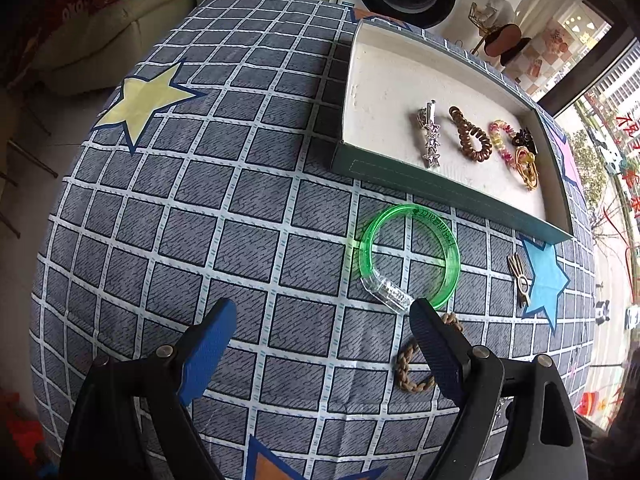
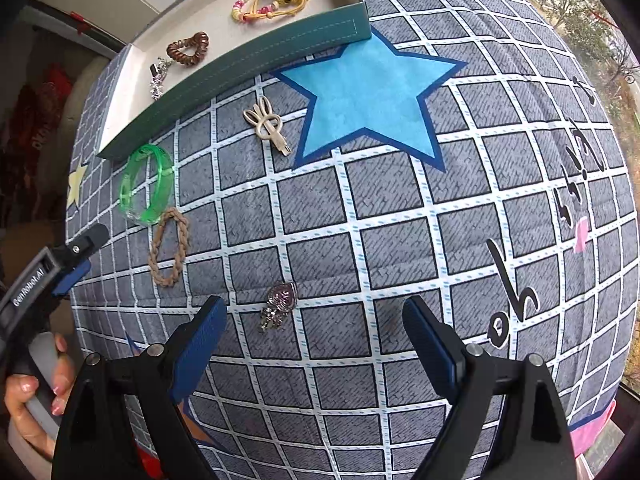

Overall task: Organize jewelry
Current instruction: 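Grasp the green bangle with the left tool while the right tool grasps the pink heart pendant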

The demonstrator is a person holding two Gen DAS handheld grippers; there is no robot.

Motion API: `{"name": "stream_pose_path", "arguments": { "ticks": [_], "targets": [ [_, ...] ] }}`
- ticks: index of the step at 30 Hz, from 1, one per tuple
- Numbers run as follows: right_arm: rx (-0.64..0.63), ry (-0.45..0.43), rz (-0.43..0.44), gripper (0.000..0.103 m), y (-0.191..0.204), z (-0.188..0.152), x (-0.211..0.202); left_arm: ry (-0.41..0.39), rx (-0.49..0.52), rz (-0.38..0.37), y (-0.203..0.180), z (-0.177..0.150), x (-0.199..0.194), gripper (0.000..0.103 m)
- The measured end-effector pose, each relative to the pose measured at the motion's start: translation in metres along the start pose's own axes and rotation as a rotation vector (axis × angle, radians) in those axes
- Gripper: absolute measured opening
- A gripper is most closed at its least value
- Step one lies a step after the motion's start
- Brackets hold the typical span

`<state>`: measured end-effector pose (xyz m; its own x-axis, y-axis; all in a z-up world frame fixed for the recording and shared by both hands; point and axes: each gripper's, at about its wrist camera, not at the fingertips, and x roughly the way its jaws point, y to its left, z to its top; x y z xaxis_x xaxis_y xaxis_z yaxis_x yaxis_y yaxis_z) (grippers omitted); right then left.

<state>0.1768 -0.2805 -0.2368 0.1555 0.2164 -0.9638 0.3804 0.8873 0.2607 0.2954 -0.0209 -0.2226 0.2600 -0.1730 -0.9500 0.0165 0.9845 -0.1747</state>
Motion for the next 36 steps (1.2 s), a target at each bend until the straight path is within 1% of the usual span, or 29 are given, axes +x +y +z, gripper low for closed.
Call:
{"name": "stream_pose_path", "arguments": {
  "ticks": [5, 11, 14, 15, 16, 17, 18, 19, 22, 23, 24, 25, 26, 27, 28, 29, 30, 31, 32, 34, 36],
  "targets": [
    [-0.006, 0.001, -0.018, 0.091, 0.009, -0.011, 0.007, 0.004, -0.006, -0.002, -0.008, 0.009, 0.010, 0.097],
    [-0.011, -0.035, -0.057, 0.090, 0.023, -0.016, 0.010, 0.010, -0.012, 0.017, -0.012, 0.015, 0.022, 0.097],
    [-0.026, -0.048, -0.087, 0.084, 0.027, -0.015, 0.011, 0.015, -0.012, 0.018, -0.017, 0.020, 0.029, 0.097],
    [-0.036, -0.053, -0.101, 0.080, 0.030, -0.015, 0.012, 0.014, -0.006, 0.022, -0.020, 0.022, 0.032, 0.095],
    [-0.046, -0.056, -0.113, 0.078, 0.032, -0.016, 0.013, 0.016, 0.003, 0.027, -0.022, 0.022, 0.034, 0.085],
    [-0.058, -0.058, -0.125, 0.077, 0.036, -0.016, 0.014, 0.025, 0.015, 0.040, -0.025, 0.023, 0.037, 0.082],
    [-0.072, -0.062, -0.142, 0.074, 0.040, -0.017, 0.015, 0.016, 0.029, 0.059, -0.028, 0.024, 0.038, 0.082],
    [-0.088, -0.067, -0.165, 0.069, 0.043, -0.019, 0.016, 0.012, 0.040, 0.062, -0.030, 0.025, 0.039, 0.081],
    [-0.141, -0.077, -0.216, 0.065, 0.057, -0.026, 0.021, 0.003, 0.074, 0.078, -0.036, 0.026, 0.041, 0.073],
    [-0.159, -0.080, -0.231, 0.064, 0.059, -0.027, 0.022, 0.001, 0.085, 0.081, -0.038, 0.026, 0.042, 0.073],
    [-0.177, -0.084, -0.246, 0.061, 0.062, -0.027, 0.022, -0.001, 0.094, 0.083, -0.041, 0.027, 0.043, 0.071],
    [-0.195, -0.089, -0.252, 0.057, 0.064, -0.028, 0.023, -0.006, 0.105, 0.092, -0.043, 0.028, 0.043, 0.064],
    [-0.209, -0.092, -0.252, 0.054, 0.066, -0.029, 0.023, -0.010, 0.120, 0.106, -0.045, 0.028, 0.044, 0.059],
    [-0.221, -0.093, -0.253, 0.048, 0.070, -0.031, 0.023, -0.012, 0.134, 0.114, -0.047, 0.028, 0.044, 0.058],
    [-0.234, -0.094, -0.253, 0.040, 0.072, -0.031, 0.024, -0.014, 0.146, 0.113, -0.049, 0.028, 0.044, 0.053],
    [-0.245, -0.094, -0.252, 0.034, 0.074, -0.031, 0.023, -0.018, 0.157, 0.111, -0.049, 0.028, 0.044, 0.045],
    [-0.253, -0.093, -0.252, 0.027, 0.074, -0.032, 0.023, -0.018, 0.169, 0.110, -0.051, 0.028, 0.044, 0.042],
    [-0.257, -0.092, -0.250, 0.018, 0.074, -0.032, 0.023, -0.019, 0.176, 0.103, -0.058, 0.031, 0.045, 0.033],
    [-0.259, -0.093, -0.247, 0.016, 0.081, -0.037, 0.025, -0.019, 0.182, 0.092, -0.062, 0.033, 0.046, 0.020],
    [-0.248, -0.089, -0.215, 0.016, 0.076, -0.037, 0.019, -0.016, 0.185, 0.077, -0.063, 0.032, 0.046, 0.020],
    [-0.216, -0.083, -0.144, 0.016, 0.060, -0.032, 0.013, -0.014, 0.176, 0.045, -0.061, 0.031, 0.044, 0.020]
  ]
}}
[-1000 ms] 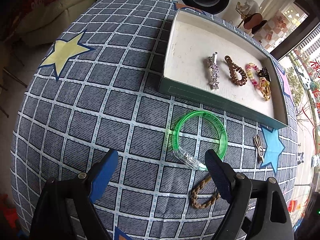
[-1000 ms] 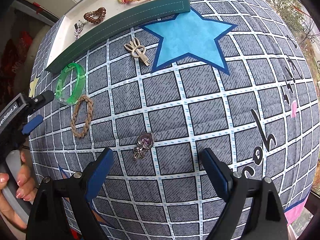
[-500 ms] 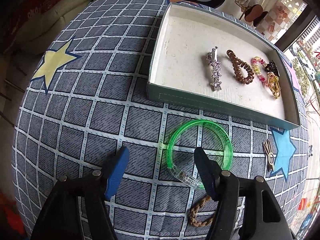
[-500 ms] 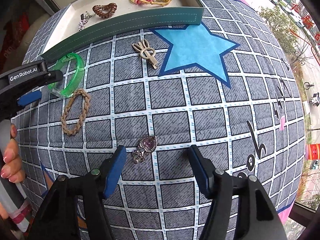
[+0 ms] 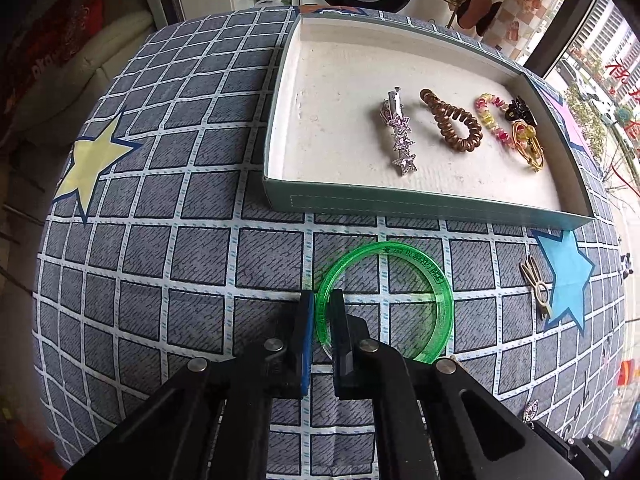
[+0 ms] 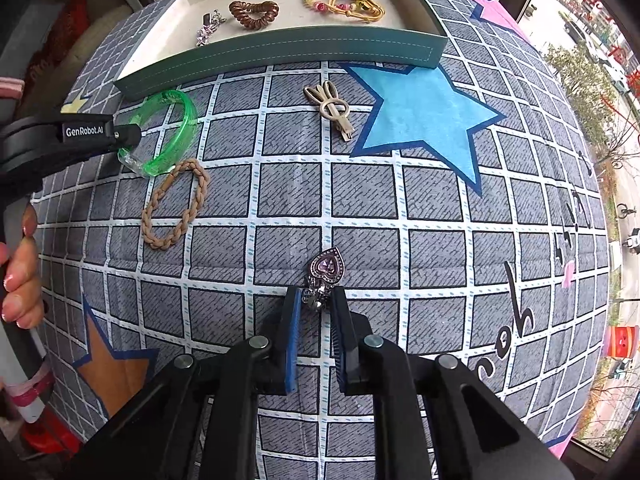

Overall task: Organize jewelry
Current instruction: 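Grasp the green bangle with the left tool while the right tool grasps the pink heart pendant, then carry the green bangle into the tray with the left tool while the right tool carries the pendant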

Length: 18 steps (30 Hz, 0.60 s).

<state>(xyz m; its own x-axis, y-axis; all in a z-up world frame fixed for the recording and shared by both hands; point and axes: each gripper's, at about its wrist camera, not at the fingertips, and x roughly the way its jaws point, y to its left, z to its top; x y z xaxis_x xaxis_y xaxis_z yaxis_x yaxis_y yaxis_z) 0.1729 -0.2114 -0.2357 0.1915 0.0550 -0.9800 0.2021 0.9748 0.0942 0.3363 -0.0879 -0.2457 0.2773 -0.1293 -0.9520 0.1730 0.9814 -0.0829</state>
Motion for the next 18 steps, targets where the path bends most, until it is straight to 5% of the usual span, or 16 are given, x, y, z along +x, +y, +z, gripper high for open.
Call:
{"name": "stream_pose_path", "arguments": {
  "ticks": [9, 18],
  "targets": [
    [0.179, -0.006, 0.187, 0.016, -0.050, 0.013, -0.012, -0.018, -0.011, -0.067, 0.020, -0.023, -0.025, 0.020],
    [0.214, -0.015, 0.222, 0.016, -0.070, 0.028, -0.016, -0.026, -0.003, -0.082, 0.027, -0.029, -0.035, 0.020]
  ]
}}
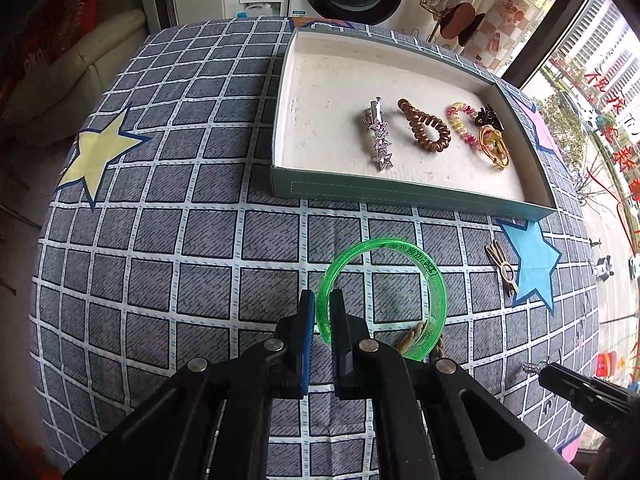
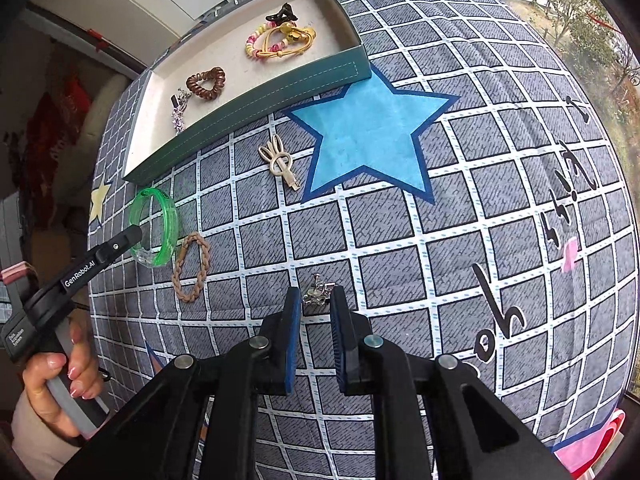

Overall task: Organize jewelry
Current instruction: 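Carry the green bangle into the tray with the left tool while the right tool carries the pendant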

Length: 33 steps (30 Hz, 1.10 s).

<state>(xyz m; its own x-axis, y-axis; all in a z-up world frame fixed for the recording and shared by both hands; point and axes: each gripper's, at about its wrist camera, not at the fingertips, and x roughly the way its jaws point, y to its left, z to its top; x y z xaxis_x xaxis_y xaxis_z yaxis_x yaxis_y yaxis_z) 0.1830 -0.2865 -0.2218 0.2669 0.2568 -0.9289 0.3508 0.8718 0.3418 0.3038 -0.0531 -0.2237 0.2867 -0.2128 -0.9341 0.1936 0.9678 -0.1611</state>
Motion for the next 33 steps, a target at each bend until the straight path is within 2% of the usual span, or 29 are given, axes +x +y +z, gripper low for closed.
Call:
{"name": "stream_pose_path", "arguments": {
  "ticks": [2, 15, 23, 33],
  "targets": [
    [-0.003, 0.000, 0.007, 0.016, -0.015, 0.001, -0.013, -0.003, -0.009, -0.008, 0.000, 0.000, -0.003, 0.020],
    [-0.038, -0.056, 0.066, 0.016, 0.000, 0.030, -0.038, -0.071, 0.012, -0.023, -0.009, 0.014, -0.039, 0.020],
    [-0.079, -0.101, 0.088, 0.016, 0.010, 0.069, -0.053, -0.117, 0.032, -0.033, -0.025, 0.038, -0.051, 0.020],
    [-0.116, -0.148, 0.110, 0.016, 0.022, 0.126, -0.053, -0.131, 0.038, -0.019, -0.041, 0.072, -0.036, 0.020]
  ]
}}
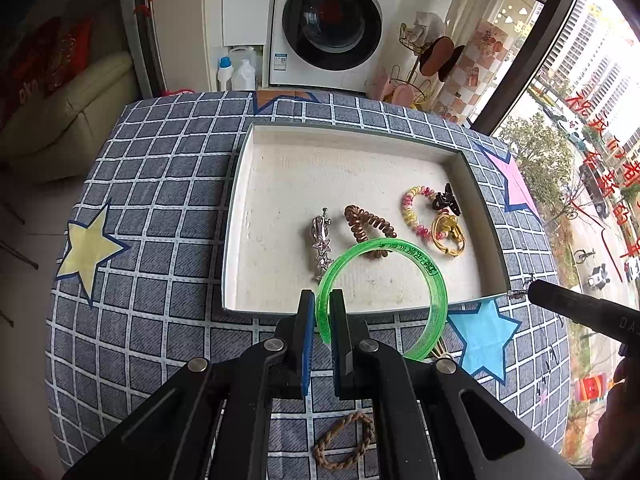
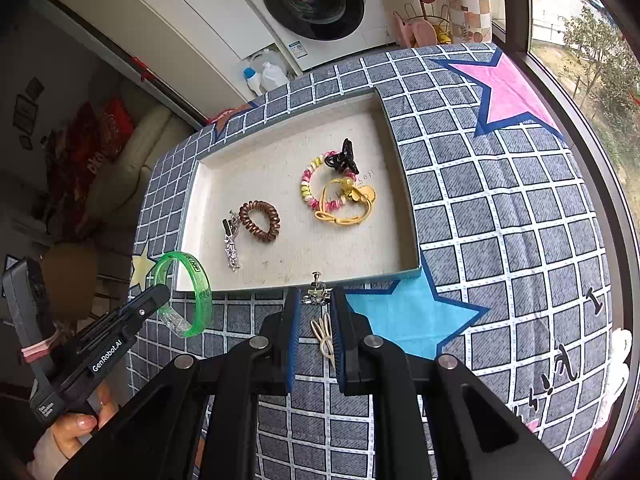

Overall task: Organize jewelry
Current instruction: 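Carry the green bangle into the tray with the left tool while the right tool carries the pendant, then open both tools to release the bangle and heart pendant in the tray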

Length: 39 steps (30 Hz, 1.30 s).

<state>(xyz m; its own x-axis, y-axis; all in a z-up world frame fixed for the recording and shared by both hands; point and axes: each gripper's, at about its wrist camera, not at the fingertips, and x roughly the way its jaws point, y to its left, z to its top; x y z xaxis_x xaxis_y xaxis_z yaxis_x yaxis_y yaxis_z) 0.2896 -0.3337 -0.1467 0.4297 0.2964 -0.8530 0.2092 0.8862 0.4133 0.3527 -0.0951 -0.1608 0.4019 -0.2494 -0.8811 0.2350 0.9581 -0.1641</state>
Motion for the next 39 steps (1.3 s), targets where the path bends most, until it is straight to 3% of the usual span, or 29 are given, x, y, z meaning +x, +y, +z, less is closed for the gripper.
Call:
{"name": "stream_pose_path", "arguments": {
  "ticks": [9, 22, 39],
  "targets": [
    [-0.015, 0.019, 0.003, 0.016, -0.005, 0.036, 0.028, 0.010, 0.009, 0.043, -0.007, 0.020, 0.028, 0.020],
    [-0.051, 0.101, -0.050, 0.016, -0.017, 0.054, 0.082, 0.051, 0.004, 0.093, -0.006, 0.029, 0.068, 0.020],
    [-0.046, 0.115, -0.060, 0.017, -0.025, 0.067, 0.098, 0.059, 0.040, 0.127, -0.015, 0.040, 0.085, 0.020]
  ]
}}
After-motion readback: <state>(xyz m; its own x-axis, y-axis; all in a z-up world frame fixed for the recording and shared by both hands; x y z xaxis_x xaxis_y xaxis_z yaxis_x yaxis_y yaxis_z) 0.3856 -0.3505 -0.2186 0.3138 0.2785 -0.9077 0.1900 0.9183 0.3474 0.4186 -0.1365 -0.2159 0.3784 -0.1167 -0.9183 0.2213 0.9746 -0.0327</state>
